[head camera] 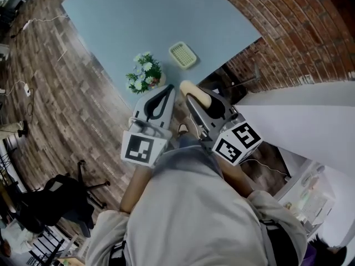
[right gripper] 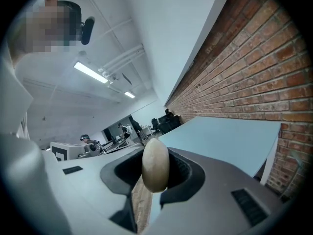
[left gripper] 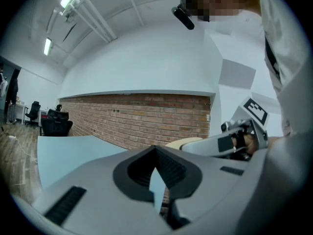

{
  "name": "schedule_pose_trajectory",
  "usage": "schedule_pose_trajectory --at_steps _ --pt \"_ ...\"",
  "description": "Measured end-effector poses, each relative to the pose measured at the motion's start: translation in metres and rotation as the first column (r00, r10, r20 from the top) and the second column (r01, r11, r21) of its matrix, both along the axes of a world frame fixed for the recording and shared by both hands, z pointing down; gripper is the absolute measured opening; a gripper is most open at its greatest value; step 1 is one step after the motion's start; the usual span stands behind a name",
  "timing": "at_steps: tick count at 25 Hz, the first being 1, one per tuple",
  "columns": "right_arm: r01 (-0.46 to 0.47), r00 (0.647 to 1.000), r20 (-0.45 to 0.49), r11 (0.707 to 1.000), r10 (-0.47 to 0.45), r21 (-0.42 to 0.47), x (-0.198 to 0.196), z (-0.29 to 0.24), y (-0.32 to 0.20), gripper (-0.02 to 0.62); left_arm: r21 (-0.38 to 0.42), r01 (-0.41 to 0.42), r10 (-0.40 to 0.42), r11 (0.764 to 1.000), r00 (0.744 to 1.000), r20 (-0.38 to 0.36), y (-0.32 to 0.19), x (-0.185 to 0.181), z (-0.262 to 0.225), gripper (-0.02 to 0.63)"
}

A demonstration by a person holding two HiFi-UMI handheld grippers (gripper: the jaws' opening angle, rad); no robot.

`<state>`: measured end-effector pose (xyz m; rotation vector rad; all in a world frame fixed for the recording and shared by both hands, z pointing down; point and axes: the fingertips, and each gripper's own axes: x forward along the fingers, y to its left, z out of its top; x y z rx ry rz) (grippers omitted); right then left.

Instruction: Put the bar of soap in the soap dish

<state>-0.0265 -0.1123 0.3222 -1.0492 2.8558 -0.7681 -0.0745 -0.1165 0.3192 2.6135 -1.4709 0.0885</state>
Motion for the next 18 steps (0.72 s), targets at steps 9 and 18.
schedule_pose_trajectory --at_steps 9,18 --pt "-0.068 0.997 -0.037 0.998 0.068 0.005 -0.047 0.001 -0.027 0.114 0.006 -0.082 0.082 0.997 0.996 -0.027 -0.030 -0.040 -0.003 0.003" --pt "-0.162 0.986 -0.043 0.987 0.161 -0.015 -0.076 0.016 -0.042 0.114 -0.007 -0.175 0.174 0.985 0.984 -0.028 -0.051 -0.067 0.007 0.003"
